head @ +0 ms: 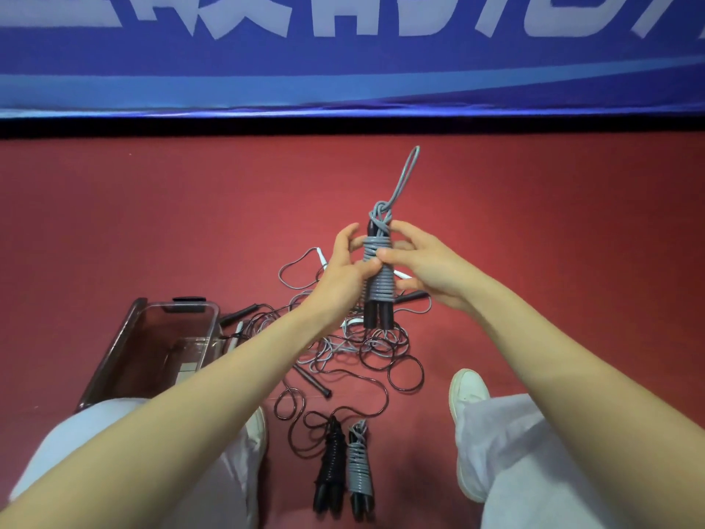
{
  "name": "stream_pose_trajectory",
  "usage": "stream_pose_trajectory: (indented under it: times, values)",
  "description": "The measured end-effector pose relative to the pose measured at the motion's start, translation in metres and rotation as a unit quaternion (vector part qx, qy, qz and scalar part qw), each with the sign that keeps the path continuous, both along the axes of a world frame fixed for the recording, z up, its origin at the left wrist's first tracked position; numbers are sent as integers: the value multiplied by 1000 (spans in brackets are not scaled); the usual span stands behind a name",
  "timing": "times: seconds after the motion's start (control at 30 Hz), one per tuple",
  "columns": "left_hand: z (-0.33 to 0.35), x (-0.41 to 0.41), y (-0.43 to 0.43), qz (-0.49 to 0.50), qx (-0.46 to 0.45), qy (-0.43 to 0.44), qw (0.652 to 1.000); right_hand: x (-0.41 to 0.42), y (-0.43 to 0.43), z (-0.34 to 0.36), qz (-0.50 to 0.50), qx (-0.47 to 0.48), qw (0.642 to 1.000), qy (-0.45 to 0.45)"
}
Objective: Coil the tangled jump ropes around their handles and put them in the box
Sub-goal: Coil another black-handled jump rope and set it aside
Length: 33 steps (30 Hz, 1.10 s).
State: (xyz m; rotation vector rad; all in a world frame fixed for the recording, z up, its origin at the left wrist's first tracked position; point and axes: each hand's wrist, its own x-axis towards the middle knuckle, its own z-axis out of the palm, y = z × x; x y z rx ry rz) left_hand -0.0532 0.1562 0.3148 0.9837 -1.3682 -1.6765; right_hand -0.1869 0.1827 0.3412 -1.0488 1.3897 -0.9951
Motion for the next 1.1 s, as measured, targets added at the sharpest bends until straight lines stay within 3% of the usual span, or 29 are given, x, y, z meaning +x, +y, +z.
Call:
stream_pose_trajectory:
  times: [0.1,0.3,0.37,0.47,0.53,0.63,0.73,0.83,0.97,1.03,1.1]
  values:
    - [-2,-2,-2,6,11,29,999,-4,1,0,11,-15,1000,17]
    - [8,9,-16,-59,-15,-98,993,-6,6,-12,-2,0,997,80]
    - [14,10,-20,-32,-45,-119,991,-7,8,-17,27,-10,988,150]
    - [16,11,-23,-6,-111,-89,990,-10,13,-21,83,-31,947,310]
    - [13,11,-20,1,-148,-79,986,-12,13,-22,63,-34,936,346]
    - [2,6,-8,-16,-150,-69,986,-12,8,-22,-13,-32,946,323]
    - [-2,2,0,-37,-129,-46,990,-12,5,-24,-48,-30,971,232]
    - [0,2,-2,5,-154,-44,987,-8,7,-19,-51,-45,993,98]
    - [-1,2,-3,78,-165,-34,983,-6,10,-12,-43,-59,997,28]
    - [-4,3,-8,103,-103,-39,989,-6,9,-9,-44,-58,997,24]
    - [-3,4,-9,46,53,-6,998,-7,9,-5,-31,-48,998,18]
